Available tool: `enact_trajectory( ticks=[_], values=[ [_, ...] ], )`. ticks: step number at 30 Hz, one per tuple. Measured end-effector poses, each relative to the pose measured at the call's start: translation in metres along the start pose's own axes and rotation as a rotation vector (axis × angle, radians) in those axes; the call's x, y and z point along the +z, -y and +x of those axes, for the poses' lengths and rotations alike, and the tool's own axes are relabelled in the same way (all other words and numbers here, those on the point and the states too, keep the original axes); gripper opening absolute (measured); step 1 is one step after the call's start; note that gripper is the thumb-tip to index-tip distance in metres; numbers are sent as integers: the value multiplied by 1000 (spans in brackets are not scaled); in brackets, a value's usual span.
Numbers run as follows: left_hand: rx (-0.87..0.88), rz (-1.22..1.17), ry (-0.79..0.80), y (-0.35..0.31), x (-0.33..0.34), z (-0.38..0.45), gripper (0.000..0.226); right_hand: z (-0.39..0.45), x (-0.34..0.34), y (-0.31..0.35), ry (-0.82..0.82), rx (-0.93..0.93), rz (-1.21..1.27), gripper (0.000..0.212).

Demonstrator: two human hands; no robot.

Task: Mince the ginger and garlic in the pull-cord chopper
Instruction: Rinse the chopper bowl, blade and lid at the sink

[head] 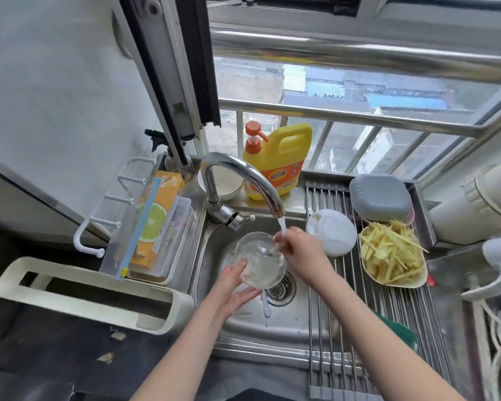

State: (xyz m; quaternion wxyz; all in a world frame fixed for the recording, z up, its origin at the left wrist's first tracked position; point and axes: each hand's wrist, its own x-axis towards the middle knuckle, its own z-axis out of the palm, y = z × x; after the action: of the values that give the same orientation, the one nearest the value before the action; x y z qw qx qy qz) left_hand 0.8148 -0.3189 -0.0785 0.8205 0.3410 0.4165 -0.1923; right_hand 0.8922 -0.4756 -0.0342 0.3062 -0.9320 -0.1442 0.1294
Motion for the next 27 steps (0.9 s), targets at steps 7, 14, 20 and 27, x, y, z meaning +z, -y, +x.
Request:
enact_trajectory(
  ticks=[7,14,20,27],
  values=[
    [7,-10,-45,-1,-4,-1,19,1,-2,3,-70,109,52,39],
    [3,-88,-23,5,-3,-8,18,-9,0,-2,-166,41,153,15],
    [-7,-132,23,2,2,-11,25,-19,5,-2,-231,346,640,17],
    [-15,-145,50,2,3,-10,21,-24,2,-5,-113,666,1641,21]
  ],
)
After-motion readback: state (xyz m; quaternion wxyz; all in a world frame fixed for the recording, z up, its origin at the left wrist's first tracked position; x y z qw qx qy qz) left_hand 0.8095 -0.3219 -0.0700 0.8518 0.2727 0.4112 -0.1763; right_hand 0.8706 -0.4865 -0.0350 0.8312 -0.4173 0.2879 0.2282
